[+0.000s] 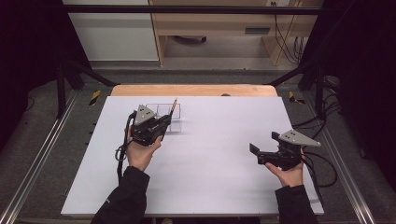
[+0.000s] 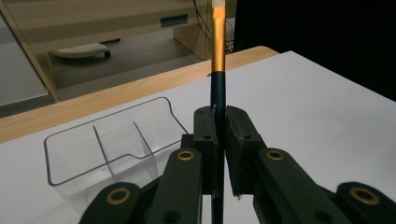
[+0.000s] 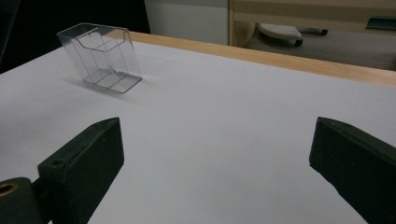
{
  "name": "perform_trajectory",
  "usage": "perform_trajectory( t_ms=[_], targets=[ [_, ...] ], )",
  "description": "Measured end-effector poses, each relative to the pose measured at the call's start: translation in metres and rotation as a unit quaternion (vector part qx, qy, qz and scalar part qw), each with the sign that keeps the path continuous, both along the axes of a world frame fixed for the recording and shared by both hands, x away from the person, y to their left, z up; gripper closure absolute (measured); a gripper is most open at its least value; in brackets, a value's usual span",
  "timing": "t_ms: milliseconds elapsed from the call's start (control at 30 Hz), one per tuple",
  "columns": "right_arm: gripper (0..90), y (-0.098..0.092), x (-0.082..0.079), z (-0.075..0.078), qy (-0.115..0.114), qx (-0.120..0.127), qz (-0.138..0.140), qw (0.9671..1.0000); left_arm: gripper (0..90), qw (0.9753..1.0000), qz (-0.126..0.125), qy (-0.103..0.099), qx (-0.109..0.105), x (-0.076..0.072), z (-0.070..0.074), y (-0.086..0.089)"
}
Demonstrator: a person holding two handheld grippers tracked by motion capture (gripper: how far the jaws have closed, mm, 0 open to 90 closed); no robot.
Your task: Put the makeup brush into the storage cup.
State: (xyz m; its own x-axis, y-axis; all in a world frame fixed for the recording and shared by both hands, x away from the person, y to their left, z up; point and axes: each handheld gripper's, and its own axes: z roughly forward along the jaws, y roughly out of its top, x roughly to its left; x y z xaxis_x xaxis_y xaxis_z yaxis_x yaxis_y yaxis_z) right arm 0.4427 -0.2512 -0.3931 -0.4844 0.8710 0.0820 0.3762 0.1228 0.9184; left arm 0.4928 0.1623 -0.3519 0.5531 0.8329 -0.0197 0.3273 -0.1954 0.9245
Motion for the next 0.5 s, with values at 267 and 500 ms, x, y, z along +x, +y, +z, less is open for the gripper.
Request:
perform_trajectory(
  t_ms=[267, 500],
  targets=[
    [3.4, 0.002, 0.001, -0.002, 0.003, -0.004, 0.001, 1.0, 82.5, 0.9997, 0.016, -0.015, -0.014, 0.004, 0.003, 0.007],
    [3.5, 0.003, 0.001, -0.002, 0.003, -0.004, 0.001, 1.0, 82.5, 0.999, 0.034, -0.02, -0.02, 0.013, 0.006, 0.015]
  ],
)
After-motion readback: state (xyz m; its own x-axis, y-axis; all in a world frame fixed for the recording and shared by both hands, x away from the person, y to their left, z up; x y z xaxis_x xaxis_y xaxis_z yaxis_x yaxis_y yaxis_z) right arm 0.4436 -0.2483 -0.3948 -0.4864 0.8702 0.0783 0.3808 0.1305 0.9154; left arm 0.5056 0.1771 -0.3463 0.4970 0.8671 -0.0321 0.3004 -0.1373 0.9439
